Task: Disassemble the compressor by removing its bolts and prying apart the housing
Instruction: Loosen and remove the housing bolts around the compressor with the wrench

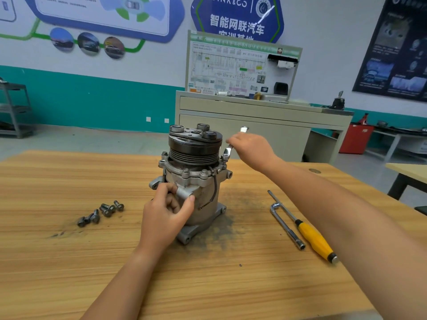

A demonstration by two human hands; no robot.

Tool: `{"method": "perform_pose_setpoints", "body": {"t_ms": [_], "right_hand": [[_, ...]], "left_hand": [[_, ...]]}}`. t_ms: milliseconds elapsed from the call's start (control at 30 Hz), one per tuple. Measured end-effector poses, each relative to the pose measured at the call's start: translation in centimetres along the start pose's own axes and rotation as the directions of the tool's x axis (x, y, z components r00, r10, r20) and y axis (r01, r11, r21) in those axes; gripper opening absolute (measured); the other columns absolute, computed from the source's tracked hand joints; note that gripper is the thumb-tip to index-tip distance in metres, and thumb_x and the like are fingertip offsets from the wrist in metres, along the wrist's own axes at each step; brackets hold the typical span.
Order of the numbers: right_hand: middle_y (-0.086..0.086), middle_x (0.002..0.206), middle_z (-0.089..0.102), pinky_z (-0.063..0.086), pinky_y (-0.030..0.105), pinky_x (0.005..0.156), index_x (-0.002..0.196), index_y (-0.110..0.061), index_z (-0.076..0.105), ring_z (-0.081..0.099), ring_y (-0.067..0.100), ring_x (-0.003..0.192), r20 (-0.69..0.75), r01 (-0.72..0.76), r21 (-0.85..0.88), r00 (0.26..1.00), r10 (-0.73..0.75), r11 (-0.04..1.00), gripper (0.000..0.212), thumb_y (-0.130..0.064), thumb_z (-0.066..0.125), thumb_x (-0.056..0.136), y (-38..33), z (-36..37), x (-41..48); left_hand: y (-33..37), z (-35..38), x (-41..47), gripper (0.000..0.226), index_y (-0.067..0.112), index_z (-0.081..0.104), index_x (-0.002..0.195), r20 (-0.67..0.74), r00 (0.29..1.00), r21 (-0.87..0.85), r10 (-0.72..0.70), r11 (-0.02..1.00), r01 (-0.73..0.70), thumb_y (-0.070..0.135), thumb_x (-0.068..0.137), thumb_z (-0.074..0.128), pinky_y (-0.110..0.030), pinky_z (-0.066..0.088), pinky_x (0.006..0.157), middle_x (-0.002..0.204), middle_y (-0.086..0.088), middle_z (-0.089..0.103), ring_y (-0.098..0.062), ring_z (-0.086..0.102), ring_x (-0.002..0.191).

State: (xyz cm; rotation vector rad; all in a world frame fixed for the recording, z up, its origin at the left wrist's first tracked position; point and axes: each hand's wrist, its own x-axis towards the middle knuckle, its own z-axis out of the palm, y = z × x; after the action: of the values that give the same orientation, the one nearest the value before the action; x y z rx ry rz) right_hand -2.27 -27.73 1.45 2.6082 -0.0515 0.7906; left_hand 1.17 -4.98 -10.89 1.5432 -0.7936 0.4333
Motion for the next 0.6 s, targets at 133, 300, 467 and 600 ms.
{"method": "perform_pose_setpoints", "body": {"t_ms": [133,300,467,600], "right_hand": [[0.012,0.07,0.056,0.036,0.033,0.053,0.14,-0.01,0.034,0.053,0.028,0.062,-0.101,-0.279,0.326,0.94,0.326,0.903,0.041,-0.016,0.035,0.1,0.5,-2.0,-2.3],[-0.002,0.062,0.045,0.031,0.028,0.045,0.137,-0.022,0.036,0.044,0.014,0.054,0.259,-0.321,0.201,0.929,0.266,0.926,0.038,-0.021,0.034,0.099,0.0,-4.7,-5.4],[-0.007,0.065,0.039,0.029,0.023,0.044,0.132,-0.021,0.043,0.04,0.007,0.057,0.372,-0.255,0.002,0.898,0.236,0.967,0.035,-0.015,0.037,0.097,-2.7,-6.4,-5.8],[-0.003,0.064,0.037,0.028,0.021,0.041,0.127,-0.017,0.047,0.039,0.01,0.054,0.432,-0.168,-0.156,0.874,0.221,0.973,0.038,-0.004,0.041,0.092,-4.2,-7.3,-5.4]], "left_hand": [[-0.1,0.1,0.1,0.022,0.024,0.047,0.082,-0.004,1.0,0.002,0.0,1.0,0.0,0.024,0.077,0.069,-0.016,0.029,0.045,0.054,0.009,0.05,-0.007,0.042,0.045],[0.0,0.1,0.0,0.021,0.024,0.047,0.082,-0.003,1.0,-0.015,-0.003,1.0,0.003,0.028,0.077,0.067,-0.016,0.03,0.045,0.055,0.009,0.05,-0.007,0.043,0.046],[0.2,0.0,-0.1,0.021,0.023,0.047,0.081,-0.007,1.0,0.0,0.005,1.0,-0.005,0.024,0.078,0.068,-0.016,0.029,0.045,0.055,0.01,0.051,-0.006,0.043,0.046],[0.1,0.1,0.0,0.022,0.023,0.047,0.082,-0.019,1.0,0.001,-0.005,1.0,0.005,0.024,0.077,0.068,-0.017,0.029,0.045,0.053,0.012,0.049,-0.007,0.042,0.046]]}}
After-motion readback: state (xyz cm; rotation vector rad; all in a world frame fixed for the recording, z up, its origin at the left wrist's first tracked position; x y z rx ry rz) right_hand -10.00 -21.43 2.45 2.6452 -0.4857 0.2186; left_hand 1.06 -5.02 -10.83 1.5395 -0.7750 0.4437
